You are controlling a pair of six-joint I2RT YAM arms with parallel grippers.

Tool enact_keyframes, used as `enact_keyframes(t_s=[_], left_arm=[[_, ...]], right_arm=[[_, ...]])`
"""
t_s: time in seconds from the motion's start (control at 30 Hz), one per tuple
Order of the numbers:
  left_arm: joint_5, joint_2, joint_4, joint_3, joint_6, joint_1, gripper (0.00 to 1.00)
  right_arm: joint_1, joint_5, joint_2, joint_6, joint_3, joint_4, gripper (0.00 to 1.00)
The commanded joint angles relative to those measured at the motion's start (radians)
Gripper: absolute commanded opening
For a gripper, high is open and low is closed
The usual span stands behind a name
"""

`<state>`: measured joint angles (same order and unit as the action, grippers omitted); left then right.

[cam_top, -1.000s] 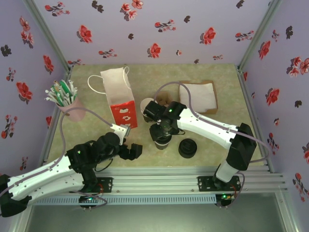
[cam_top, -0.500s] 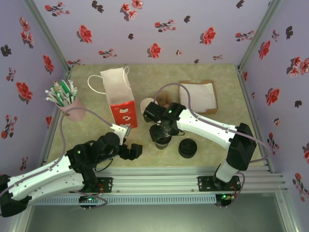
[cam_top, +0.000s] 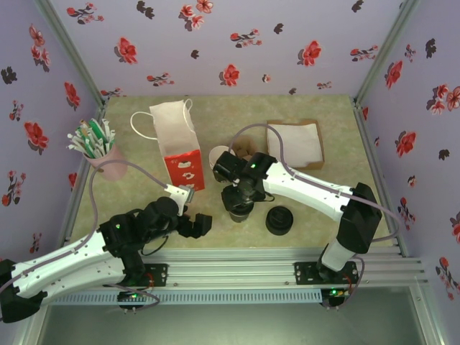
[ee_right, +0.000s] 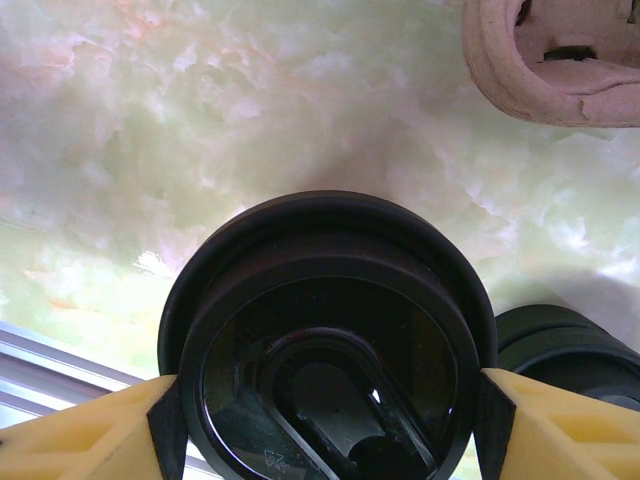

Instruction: Pack the takeout coffee

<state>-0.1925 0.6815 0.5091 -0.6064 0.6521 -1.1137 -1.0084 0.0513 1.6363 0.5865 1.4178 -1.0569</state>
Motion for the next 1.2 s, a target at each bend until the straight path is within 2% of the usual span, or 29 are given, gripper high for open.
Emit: enact_keyframes(t_s=[0.0,0.17,0.27,0.37,0.43,1.17], left_arm=[[-0.028,0.001,-0.019,0.008,0.009,-0.003,0.99],[-0.020,0.012,-0.024,0.016,0.014,-0.003,0.95],[-0.021,0.032,-0.030,0.029,0.025,-0.002,0.87],[-0.016,0.064,-0.047,0.040,0.044,0.002,0.73],[-0.008,0.081,-0.063,0.044,0.051,0.003,0.68],[-0.002,0.080,-0.070,0.039,0.043,0.005,0.70]], right_arm=[[-0.009,-0.010,0.018,0.016,-0.016,0.007,0.72],[-0.009,-0.014,0.031,0.013,-0.017,0.008,0.72],[-0.009,-0.015,0.035,0.012,-0.016,0.006,0.71],[-0.009,-0.014,0.040,0.010,-0.014,0.003,0.72],[-0.009,-0.015,0.042,0.011,-0.016,0.003,0.72],[-0.009,-0.005,0.090,0.006,-0.026,-0.012,0.71]])
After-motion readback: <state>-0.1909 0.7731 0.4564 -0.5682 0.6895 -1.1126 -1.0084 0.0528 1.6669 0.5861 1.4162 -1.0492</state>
